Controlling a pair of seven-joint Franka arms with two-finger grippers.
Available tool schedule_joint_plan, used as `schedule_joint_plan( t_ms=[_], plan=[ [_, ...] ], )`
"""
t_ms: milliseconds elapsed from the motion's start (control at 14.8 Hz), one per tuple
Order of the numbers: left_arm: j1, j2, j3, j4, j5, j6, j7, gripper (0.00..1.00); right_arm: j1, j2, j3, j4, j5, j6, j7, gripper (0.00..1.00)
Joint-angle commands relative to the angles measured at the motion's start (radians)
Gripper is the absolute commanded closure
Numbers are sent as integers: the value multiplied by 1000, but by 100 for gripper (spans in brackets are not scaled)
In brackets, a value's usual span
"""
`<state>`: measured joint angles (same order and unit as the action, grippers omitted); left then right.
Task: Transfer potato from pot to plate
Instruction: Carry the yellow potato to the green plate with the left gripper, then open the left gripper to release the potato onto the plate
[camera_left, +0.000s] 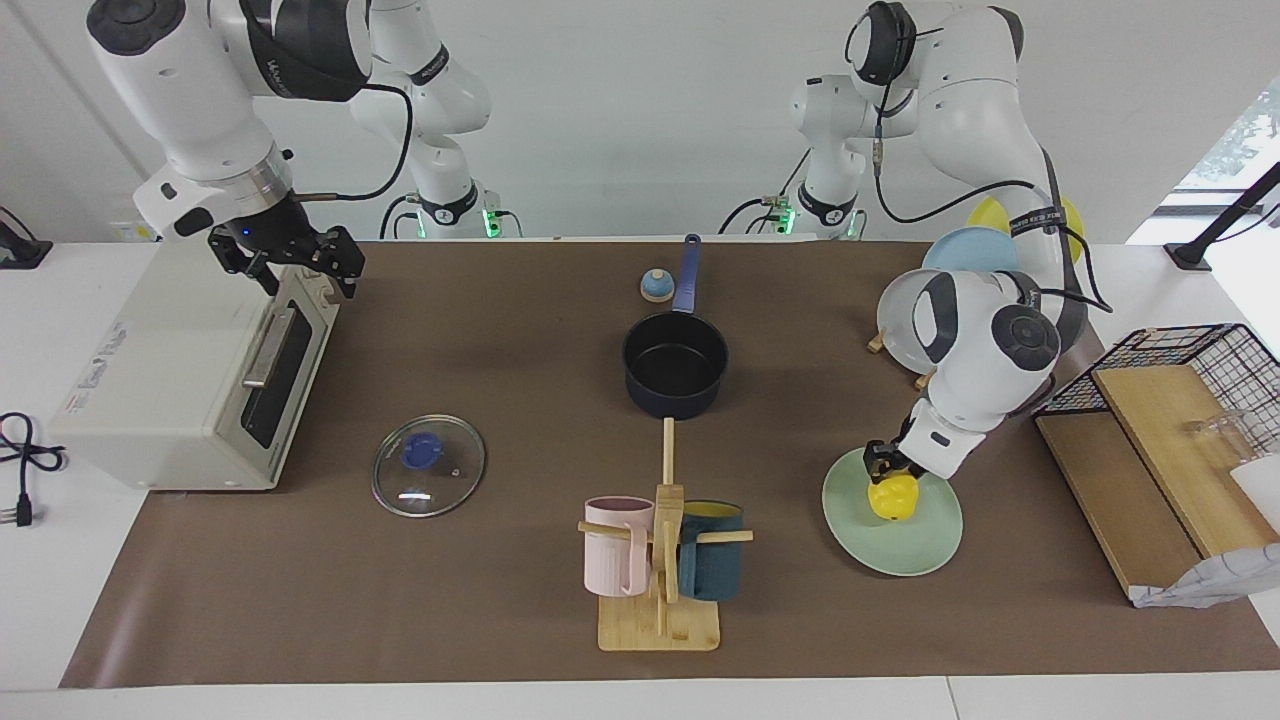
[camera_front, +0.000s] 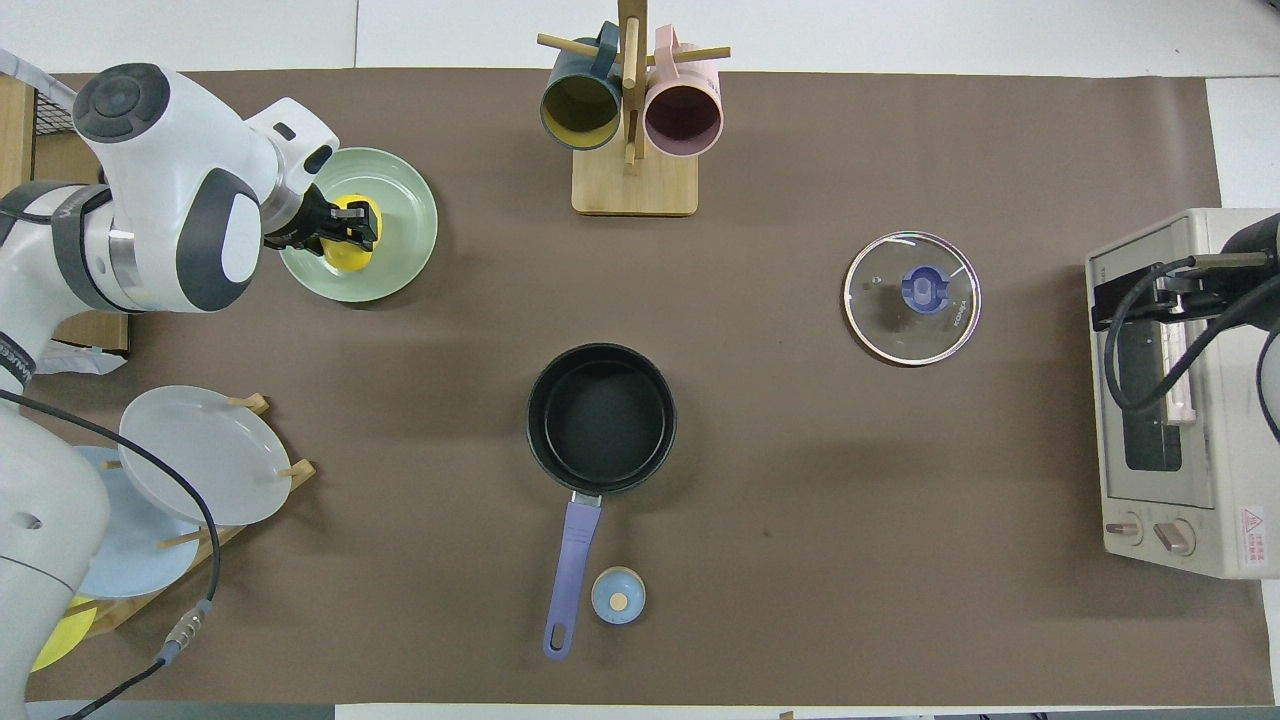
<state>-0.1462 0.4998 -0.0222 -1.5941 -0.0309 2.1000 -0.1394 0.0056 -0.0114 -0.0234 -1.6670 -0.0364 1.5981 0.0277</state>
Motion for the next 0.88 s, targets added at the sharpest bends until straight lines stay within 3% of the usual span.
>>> schedule_joint_plan(
  t_ms=[0,67,135,202,472,808],
  plan=[
    [-3,-6,1,-20,23,23,9,100,-12,-2,3,-2,19,-3,4,0],
    [-6,-6,1,-20,22,17,7,94,-12,-2,3,-2,19,-3,4,0],
    [-9,-7,1,-23,22,12,4,42,-12,-2,3,-2,19,-3,4,0],
    [-16,-9,1,-24,22,5,1,0,-12,-2,3,-2,19,-3,4,0],
    [-4,-35,1,17,13,-81,-3,0,-12,-2,3,-2,19,-3,4,0],
    [63,-266,10,16,-26,-265,-5,0,-12,-2,3,-2,19,-3,4,0]
  ],
)
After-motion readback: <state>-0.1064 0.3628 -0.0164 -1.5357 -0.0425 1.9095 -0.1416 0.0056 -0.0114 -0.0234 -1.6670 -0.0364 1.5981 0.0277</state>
